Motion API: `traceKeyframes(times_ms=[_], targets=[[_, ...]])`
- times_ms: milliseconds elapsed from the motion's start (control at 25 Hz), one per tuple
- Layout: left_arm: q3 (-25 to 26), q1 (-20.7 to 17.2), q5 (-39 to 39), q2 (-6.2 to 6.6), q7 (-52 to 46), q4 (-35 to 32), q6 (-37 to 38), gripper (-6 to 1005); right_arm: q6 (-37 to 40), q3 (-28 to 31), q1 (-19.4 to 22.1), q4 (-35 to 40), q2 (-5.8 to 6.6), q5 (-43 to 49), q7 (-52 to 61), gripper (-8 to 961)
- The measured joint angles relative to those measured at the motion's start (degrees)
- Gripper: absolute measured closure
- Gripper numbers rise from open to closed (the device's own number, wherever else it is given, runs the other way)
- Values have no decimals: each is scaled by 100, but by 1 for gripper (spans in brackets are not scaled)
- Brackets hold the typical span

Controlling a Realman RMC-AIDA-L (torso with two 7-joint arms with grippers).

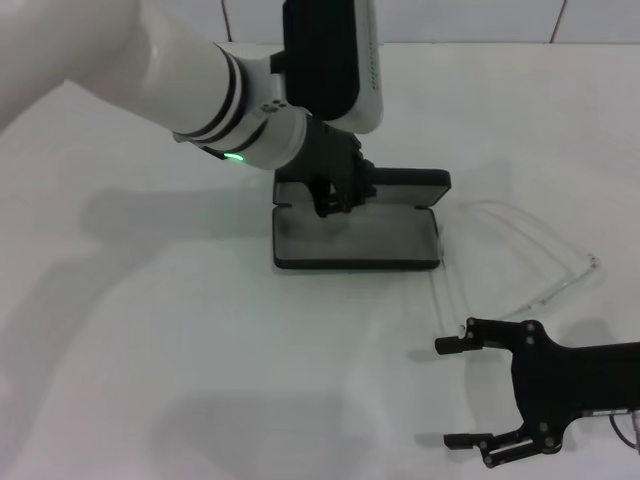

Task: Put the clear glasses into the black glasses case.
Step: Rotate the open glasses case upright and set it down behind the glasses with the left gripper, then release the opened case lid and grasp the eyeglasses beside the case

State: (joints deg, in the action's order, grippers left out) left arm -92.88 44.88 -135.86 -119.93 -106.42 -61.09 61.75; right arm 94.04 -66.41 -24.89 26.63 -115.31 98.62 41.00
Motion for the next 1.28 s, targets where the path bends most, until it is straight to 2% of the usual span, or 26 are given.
traceKeyframes(times_ms=[600,840,880,960,1080,1200,1280], targets=[[-39,-139,40,-2,-304,-12,31,754,1,6,12,0,1,-16,19,92],[27,-295,87,5,-395,-388,284,525,1,10,8,7,1,-35,40,92],[76,-368,122,6,-396,-516,376,525,1,13,10,7,1,-42,41,92],[182,-533,316,10,-384,-773,592,525,2,20,13,11,1,-60,43,92],[436,-847,1049,33,-274,-1129,970,525,37,40,13,51,7,-134,63,92],[874,-1306,2077,31,206,-1231,1212,524,73,96,-6,318,40,-169,269,93],[1190,-1729,2921,30,758,-1151,1282,524,59,101,-7,880,96,-84,787,93]])
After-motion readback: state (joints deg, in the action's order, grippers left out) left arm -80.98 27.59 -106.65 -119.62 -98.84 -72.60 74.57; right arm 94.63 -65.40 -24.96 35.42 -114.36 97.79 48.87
